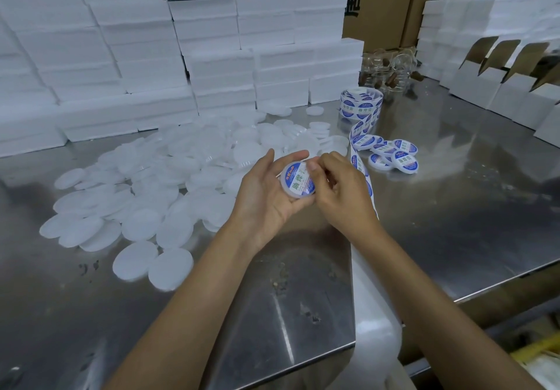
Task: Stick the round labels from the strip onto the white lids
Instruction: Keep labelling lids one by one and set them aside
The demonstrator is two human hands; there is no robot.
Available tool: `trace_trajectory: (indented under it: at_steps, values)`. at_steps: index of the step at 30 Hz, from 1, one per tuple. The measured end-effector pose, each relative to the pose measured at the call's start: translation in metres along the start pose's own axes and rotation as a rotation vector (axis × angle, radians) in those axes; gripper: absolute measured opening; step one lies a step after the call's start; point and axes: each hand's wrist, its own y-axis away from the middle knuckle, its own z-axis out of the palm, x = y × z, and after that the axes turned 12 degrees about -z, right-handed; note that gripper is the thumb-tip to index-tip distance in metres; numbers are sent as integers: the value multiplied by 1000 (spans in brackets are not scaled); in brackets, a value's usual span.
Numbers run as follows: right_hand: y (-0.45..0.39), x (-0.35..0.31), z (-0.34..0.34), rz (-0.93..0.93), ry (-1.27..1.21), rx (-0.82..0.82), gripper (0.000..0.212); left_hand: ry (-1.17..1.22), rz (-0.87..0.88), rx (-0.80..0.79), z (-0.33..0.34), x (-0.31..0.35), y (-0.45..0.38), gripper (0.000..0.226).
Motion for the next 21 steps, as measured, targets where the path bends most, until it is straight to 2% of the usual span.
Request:
trace_trajectory:
  at_steps: [8, 12, 16, 21]
  values:
    - [3, -7, 1, 13, 163, -10, 41, -96, 20, 21, 3, -2, 0, 52]
    - [2, -11, 1, -30, 157, 88, 40, -115, 12, 3, 4, -3, 0, 53]
    - [2, -8, 2, -54, 128, 89, 36, -68, -5, -5, 4, -4, 1, 52]
    - [2, 0, 1, 3, 65, 44, 34, -33, -3, -2, 4, -3, 1, 47]
